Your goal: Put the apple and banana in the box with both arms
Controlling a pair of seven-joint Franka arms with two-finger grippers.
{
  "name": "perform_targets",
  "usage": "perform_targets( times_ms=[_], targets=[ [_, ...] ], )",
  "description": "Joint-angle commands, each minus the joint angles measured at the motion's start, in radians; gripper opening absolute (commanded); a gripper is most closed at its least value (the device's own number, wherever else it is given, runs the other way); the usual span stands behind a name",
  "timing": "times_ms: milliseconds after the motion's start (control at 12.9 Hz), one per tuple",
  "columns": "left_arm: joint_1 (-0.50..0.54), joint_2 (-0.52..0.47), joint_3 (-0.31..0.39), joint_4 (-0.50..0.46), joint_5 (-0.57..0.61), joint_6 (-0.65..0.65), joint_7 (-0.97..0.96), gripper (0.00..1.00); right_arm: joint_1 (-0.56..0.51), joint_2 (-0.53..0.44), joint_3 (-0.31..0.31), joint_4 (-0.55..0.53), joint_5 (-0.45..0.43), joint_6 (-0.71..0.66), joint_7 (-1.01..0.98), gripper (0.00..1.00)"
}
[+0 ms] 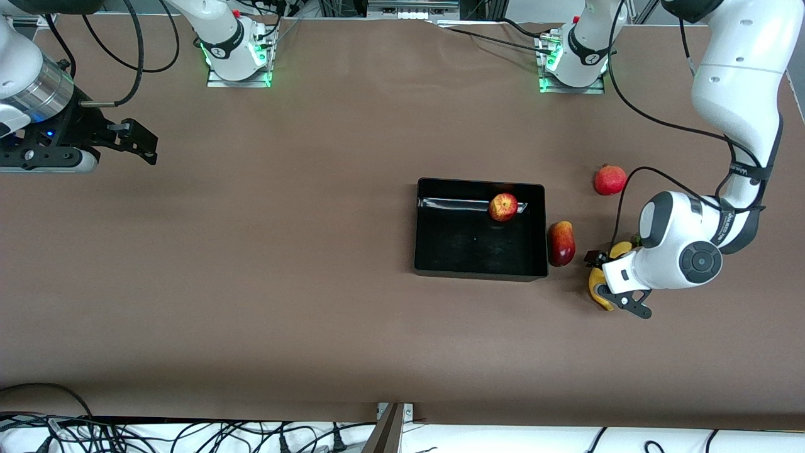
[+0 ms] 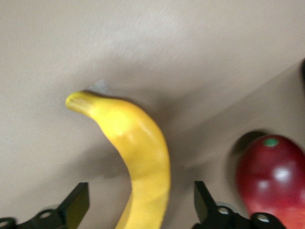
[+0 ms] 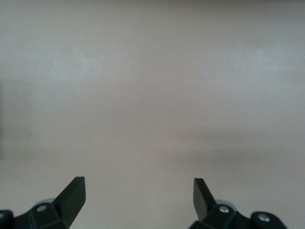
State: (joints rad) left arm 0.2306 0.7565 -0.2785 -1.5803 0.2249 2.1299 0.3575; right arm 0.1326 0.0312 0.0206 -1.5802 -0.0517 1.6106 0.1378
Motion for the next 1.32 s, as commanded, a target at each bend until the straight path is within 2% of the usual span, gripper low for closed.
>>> perform_targets(
  times_ms=[0,77,387,465,697,852,930,1085,1239],
  targets=[
    [0.015,0.012,-0.013,-0.006,0.022,0.007,0.032,0.12,-0.011,0.003,0.015,0.014,-0.002,-0.005,0.003,1.00],
    [0.015,0.010,-0.011,-0.006,0.024,0.005,0.034,0.00,-0.011,0.003,0.015,0.015,-0.002,-0.005,0.003,1.00],
    [0.021,-0.020,-0.017,0.006,0.024,-0.014,0.026,0.00,-0.011,0.003,0.016,0.016,-0.002,-0.005,0.003,1.00],
    [0.012,-0.055,-0.024,0.020,0.021,-0.069,0.023,0.00,-0.011,0.003,0.016,0.016,0.000,-0.003,0.003,1.00],
    [-0.060,-0.089,-0.048,0.201,0.002,-0.339,-0.040,0.00,-0.010,0.003,0.016,0.016,-0.002,-0.003,0.003,1.00],
    [-0.161,-0.091,-0.048,0.307,-0.063,-0.508,-0.219,0.00,-0.010,0.003,0.016,0.016,0.000,-0.005,0.003,1.00],
    [-0.218,-0.091,-0.047,0.330,-0.109,-0.546,-0.330,0.00,-0.010,0.003,0.016,0.016,-0.002,-0.005,0.002,1.00],
    [-0.322,-0.076,-0.047,0.332,-0.156,-0.544,-0.559,0.00,-0.010,0.003,0.016,0.016,-0.002,-0.006,0.002,1.00],
    [-0.411,-0.045,-0.045,0.316,-0.222,-0.445,-0.725,0.00,-0.010,0.003,0.016,0.016,-0.002,-0.006,0.002,1.00]
  ],
)
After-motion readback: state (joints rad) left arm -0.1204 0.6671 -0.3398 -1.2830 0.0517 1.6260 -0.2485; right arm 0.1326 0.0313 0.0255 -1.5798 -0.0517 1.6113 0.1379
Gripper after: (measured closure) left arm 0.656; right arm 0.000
